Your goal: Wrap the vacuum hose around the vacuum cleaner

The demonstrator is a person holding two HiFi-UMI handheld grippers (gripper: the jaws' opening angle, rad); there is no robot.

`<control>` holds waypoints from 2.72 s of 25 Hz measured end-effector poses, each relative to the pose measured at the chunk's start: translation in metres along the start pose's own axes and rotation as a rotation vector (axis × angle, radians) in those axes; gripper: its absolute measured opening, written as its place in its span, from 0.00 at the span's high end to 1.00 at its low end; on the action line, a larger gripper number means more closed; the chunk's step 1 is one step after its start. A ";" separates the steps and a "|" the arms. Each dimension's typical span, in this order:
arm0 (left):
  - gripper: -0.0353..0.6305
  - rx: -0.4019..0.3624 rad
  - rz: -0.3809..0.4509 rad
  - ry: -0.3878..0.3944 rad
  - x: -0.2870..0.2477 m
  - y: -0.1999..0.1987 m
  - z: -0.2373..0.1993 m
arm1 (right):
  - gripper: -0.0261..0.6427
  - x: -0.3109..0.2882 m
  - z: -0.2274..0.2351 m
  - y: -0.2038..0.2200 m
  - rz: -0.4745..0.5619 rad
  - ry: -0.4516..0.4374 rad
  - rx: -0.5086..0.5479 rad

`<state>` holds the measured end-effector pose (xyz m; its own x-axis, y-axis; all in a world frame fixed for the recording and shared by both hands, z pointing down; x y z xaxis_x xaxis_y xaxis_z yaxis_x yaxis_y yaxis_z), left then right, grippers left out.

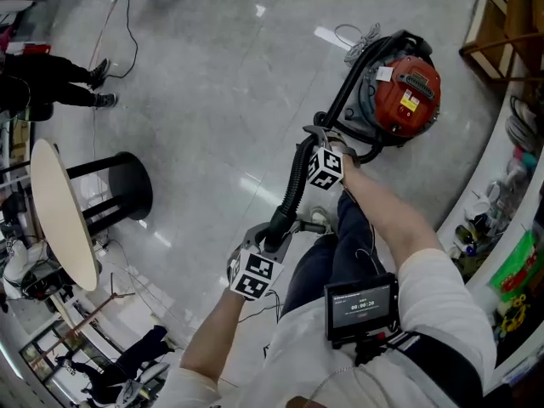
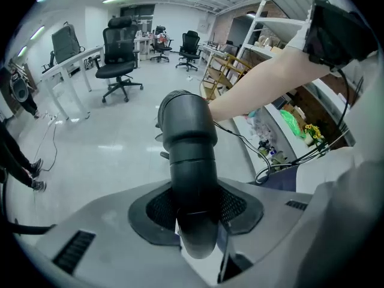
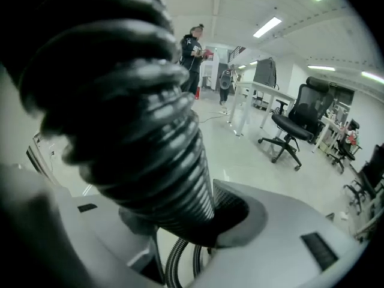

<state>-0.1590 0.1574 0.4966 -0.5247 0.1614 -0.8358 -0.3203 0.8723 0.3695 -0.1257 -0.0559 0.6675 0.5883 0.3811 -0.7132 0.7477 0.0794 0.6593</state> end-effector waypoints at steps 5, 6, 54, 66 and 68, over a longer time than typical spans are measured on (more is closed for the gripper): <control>0.74 -0.040 -0.031 0.035 -0.005 -0.005 0.010 | 0.67 0.014 0.009 0.012 -0.003 0.040 0.003; 0.74 -0.047 -0.038 0.043 -0.006 -0.006 0.011 | 0.67 0.017 0.012 0.013 0.000 0.054 0.004; 0.74 -0.014 0.053 0.112 -0.001 -0.003 0.042 | 0.54 0.248 -0.171 0.077 -0.003 -0.057 -0.705; 0.74 0.160 0.149 0.244 -0.037 -0.029 0.105 | 0.54 0.306 -0.254 0.117 -0.048 0.071 -1.036; 0.74 0.199 0.158 0.268 -0.047 -0.034 0.122 | 0.54 0.310 -0.254 0.124 -0.063 0.083 -1.008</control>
<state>-0.0268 0.1760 0.4739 -0.7521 0.1974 -0.6289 -0.0731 0.9232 0.3772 0.0712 0.3067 0.5883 0.5048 0.4092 -0.7601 0.1456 0.8276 0.5422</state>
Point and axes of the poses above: the fingertips, and each gripper's own axes: x backward along the fingers, z to its right, y out of its underside, the point moved 6 cm from there along x, backward along the fingers, and after that the axes turned 10 degrees about y, right-handed, at the moved point
